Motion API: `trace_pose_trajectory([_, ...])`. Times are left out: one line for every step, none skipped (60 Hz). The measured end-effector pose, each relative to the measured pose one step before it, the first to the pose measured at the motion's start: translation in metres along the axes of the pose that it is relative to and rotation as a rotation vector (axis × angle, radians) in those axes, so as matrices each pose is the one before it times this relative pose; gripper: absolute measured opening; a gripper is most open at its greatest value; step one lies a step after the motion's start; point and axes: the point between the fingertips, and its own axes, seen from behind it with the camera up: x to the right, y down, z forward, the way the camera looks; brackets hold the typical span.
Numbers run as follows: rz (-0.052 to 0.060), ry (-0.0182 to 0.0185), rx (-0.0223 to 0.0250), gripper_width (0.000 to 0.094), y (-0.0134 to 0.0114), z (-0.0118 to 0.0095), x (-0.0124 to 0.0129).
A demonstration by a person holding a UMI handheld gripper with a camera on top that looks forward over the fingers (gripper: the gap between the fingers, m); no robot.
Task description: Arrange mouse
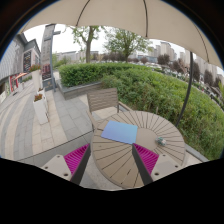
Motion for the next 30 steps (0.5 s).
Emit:
trace_pose_trajectory([0.0005,0.00072,-0.00173,0.0851,0.00045,-0.00029,0.00031])
trace_pose_trajectory([0.0012,0.00069,-0.00236,0.0852,0.00065,-0.00023,0.00036])
trace_pose_trajectory([0.0018,0.00105,-0.00243,0.0852,0.00074,-0.00012,0.0006])
trace_pose_trajectory([0.0026,0.00145,-0.00234,0.0853,0.00089,-0.00005,0.00088])
trace_pose_trajectory([0.0031,0.00192,-0.00181,0.0853,0.00093,0.00017,0.00111])
trace_pose_trajectory([0.0034,0.00226,-0.00162,0.0853,0.00082,0.00027,0.00131])
trace_pose_trajectory([0.0017,0.00174,-0.00076,0.0851,0.00311,0.00754,0.00316])
trace_pose_trajectory([0.0025,0.00231,-0.00198,0.0854,0.0014,0.00082,0.00182])
trace_pose_trajectory([0.002,0.00328,-0.00243,0.0854,0.00098,0.00103,0.00175])
trace_pose_trajectory([0.0021,0.00433,-0.00235,0.0854,0.00115,0.0007,0.0024])
trace_pose_trajectory([0.0026,0.00666,-0.00213,0.0854,-0.00184,-0.00761,0.00168])
trace_pose_trajectory([0.0037,0.00683,-0.00071,0.0854,0.00073,0.00109,0.00338])
trace_pose_trajectory([0.0039,0.00718,-0.0006,0.0853,0.00113,0.00096,0.00365])
trace_pose_trajectory([0.0043,0.00564,-0.00057,0.0853,0.00287,0.00682,0.00641])
trace_pose_trajectory([0.0042,0.00733,-0.00084,0.0853,0.00124,0.00042,0.00388])
trace_pose_trajectory([0.0039,0.00727,0.00018,0.0853,0.00109,0.00016,0.00399])
trace_pose_trajectory([0.0035,0.00683,0.00136,0.0854,0.00075,0.00023,0.00406])
trace_pose_trajectory([0.0036,0.00684,0.00192,0.0855,0.00067,0.00024,0.00419])
trace_pose_trajectory([0.0036,0.00905,-0.00042,0.0854,-0.00182,0.00027,0.00424])
trace_pose_trajectory([0.0034,0.01036,0.00047,0.0853,0.0005,-0.00036,0.00427])
trace_pose_trajectory([0.0035,0.01189,0.00001,0.0853,0.0006,-0.00037,0.00469])
trace_pose_trajectory([0.0029,0.01283,-0.0008,0.0853,0.00121,0.0002,0.00527])
trace_pose_trajectory([0.0024,0.00997,-0.00032,0.0852,0.00219,0.00568,0.00932])
trace_pose_trajectory([0.002,0.01108,-0.00153,0.0852,0.00099,-0.00062,0.00474])
trace_pose_trajectory([0.0031,0.01101,-0.00106,0.0853,0.00075,-0.00044,0.00471])
trace_pose_trajectory([0.0036,0.01108,-0.0006,0.0854,0.00034,-0.00019,0.00492])
trace_pose_trajectory([0.0047,0.01091,-0.00097,0.0854,0.00075,0.00012,0.00504])
trace_pose_trajectory([0.0054,0.01058,-0.00231,0.0856,0.00124,0.00119,0.00492])
trace_pose_trajectory([0.006,0.00643,-0.00092,0.0856,0.00299,0.00521,0.01415])
trace_pose_trajectory([0.0057,0.00992,-0.00186,0.0855,0.0014,0.001,0.00534])
